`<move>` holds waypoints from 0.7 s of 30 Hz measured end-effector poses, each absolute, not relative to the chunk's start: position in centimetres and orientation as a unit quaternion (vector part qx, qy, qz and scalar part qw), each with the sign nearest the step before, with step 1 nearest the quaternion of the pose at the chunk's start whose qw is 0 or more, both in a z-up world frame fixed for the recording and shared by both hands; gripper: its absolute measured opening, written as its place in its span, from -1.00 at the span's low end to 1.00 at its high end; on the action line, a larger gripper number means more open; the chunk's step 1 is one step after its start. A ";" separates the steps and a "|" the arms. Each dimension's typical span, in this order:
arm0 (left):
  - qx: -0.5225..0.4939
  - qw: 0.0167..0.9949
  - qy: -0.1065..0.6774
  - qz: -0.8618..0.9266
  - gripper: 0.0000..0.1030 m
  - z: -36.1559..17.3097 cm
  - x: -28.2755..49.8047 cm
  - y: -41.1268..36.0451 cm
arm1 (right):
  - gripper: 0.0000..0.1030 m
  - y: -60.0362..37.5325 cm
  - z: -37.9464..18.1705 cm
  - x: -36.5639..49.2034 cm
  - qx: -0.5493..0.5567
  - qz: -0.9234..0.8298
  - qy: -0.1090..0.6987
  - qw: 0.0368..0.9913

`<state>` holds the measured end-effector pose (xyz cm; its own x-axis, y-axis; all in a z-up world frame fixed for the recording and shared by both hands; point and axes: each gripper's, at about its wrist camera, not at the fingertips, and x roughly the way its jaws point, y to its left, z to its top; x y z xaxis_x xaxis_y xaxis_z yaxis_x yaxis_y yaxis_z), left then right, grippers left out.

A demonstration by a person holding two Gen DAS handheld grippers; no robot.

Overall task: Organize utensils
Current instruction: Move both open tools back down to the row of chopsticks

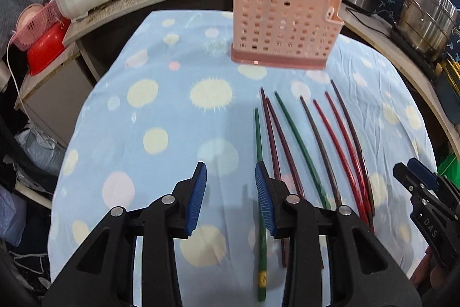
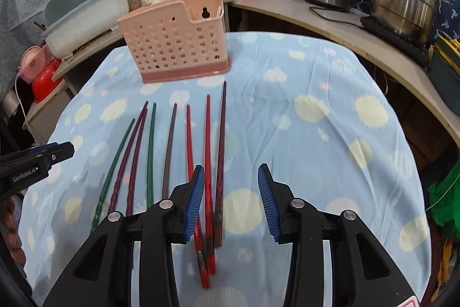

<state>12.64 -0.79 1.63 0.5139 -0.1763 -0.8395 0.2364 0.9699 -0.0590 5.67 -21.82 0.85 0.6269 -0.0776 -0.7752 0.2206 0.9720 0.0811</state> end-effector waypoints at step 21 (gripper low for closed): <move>0.021 0.853 0.503 -0.134 -0.35 -1.4 7.4 0.1 | -0.43 -21.5 -3.5 5.2 0.090 -0.084 0.461 0.879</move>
